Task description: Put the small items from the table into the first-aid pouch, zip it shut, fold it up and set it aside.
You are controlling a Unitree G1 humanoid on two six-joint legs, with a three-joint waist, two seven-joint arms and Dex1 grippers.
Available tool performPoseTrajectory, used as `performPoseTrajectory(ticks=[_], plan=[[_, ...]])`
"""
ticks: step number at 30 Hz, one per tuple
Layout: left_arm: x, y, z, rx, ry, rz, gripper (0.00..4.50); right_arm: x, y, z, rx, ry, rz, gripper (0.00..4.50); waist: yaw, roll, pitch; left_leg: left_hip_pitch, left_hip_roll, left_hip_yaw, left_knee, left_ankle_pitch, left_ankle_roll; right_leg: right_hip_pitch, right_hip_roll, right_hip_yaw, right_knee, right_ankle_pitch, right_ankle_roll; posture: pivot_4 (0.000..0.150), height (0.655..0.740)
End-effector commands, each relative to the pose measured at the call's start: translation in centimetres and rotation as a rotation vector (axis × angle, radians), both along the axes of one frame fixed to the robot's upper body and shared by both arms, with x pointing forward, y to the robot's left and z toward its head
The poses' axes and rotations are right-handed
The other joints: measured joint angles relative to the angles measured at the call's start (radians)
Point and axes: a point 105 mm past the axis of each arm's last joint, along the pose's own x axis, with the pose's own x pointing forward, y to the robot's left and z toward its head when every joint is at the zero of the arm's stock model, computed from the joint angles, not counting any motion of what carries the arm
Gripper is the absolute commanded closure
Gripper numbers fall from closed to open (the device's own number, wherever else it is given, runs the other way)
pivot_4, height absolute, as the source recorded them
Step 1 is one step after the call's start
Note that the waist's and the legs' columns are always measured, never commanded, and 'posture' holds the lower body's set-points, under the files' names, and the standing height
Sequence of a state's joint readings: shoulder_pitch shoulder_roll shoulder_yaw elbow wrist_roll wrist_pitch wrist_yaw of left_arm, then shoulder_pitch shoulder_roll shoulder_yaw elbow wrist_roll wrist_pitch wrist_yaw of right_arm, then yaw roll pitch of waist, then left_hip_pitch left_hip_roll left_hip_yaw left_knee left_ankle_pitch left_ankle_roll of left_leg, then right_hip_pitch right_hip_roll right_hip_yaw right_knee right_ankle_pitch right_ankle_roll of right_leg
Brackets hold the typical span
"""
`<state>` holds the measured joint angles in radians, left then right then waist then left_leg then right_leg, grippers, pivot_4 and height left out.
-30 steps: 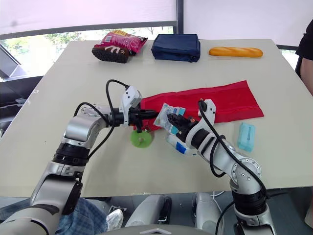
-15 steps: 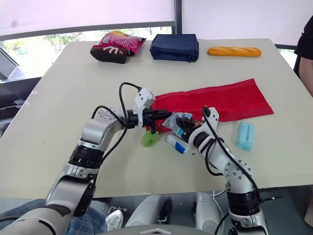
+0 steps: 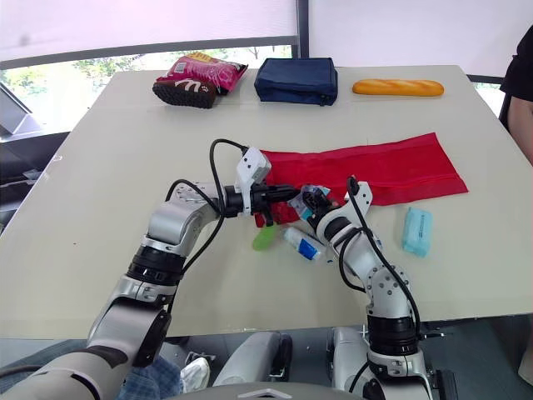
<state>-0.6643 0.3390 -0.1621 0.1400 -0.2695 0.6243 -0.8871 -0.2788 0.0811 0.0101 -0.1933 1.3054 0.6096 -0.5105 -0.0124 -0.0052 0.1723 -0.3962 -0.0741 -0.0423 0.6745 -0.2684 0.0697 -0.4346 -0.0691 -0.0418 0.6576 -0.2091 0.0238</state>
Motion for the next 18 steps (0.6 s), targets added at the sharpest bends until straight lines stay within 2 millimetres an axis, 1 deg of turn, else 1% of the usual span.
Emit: performPoseTrajectory(ticks=[1, 4, 7, 9, 13, 15, 18], plan=[[-0.3, -0.8, 2.2, -0.062, -0.052, -0.029, 4.48, 0.2, 1.2, 1.2, 0.019, -0.054, 0.033, 4.42, -0.001, 0.000, 0.000, 0.000, 0.000, 0.000, 0.000, 0.000, 0.000, 0.000, 0.000, 0.000, 0.000, 0.000, 0.000, 0.150, 0.7395], [-0.4, -0.7, 2.2, -0.074, -0.037, -0.019, 4.48, 1.0, 1.3, 1.3, 0.026, -0.068, 0.013, 4.42, -0.001, 0.000, 0.000, 0.000, 0.000, 0.001, 0.000, 0.000, 0.000, 0.000, 0.000, 0.001, 0.001, 0.000, 0.000, 0.150, 0.7395], [-0.9, -0.7, 2.0, -0.080, -0.016, -0.022, 4.48, 2.6, 0.3, 1.9, 0.073, -0.082, -0.079, 4.42, -0.002, 0.000, 0.000, 0.000, 0.000, 0.001, 0.000, 0.000, 0.000, -0.001, 0.000, 0.001, 0.001, 0.000, 0.000, 0.150, 0.7395], [-1.1, -0.7, 2.0, -0.085, -0.009, -0.025, 4.48, 3.0, 0.4, 2.2, 0.087, -0.095, -0.088, 4.42, -0.002, 0.000, 0.000, 0.000, 0.000, 0.001, 0.000, 0.000, 0.000, -0.001, 0.000, 0.002, 0.001, 0.000, 0.000, 0.150, 0.7395], [-1.1, -0.7, 2.3, -0.098, -0.009, -0.016, 4.48, 2.6, 2.0, 2.0, 0.047, -0.112, -0.012, 4.42, -0.002, 0.000, 0.000, 0.000, 0.000, 0.002, 0.000, 0.000, 0.000, -0.001, 0.000, 0.002, 0.001, 0.000, 0.000, 0.150, 0.7395], [-0.9, -0.8, 2.8, -0.115, -0.021, -0.009, 4.48, 2.2, 3.5, 1.3, 0.001, -0.093, 0.048, 4.42, -0.002, 0.000, 0.000, 0.000, 0.000, 0.002, 0.000, 0.000, 0.000, -0.001, 0.000, 0.002, 0.001, 0.000, 0.000, 0.150, 0.7395], [-0.7, -0.8, 2.9, -0.122, -0.019, -0.003, 4.48, 2.3, 4.1, 1.3, -0.002, -0.083, 0.063, 4.42, -0.002, 0.000, 0.000, 0.001, 0.000, 0.002, 0.000, 0.000, 0.000, -0.001, 0.000, 0.002, 0.001, 0.000, 0.000, 0.150, 0.7395]])
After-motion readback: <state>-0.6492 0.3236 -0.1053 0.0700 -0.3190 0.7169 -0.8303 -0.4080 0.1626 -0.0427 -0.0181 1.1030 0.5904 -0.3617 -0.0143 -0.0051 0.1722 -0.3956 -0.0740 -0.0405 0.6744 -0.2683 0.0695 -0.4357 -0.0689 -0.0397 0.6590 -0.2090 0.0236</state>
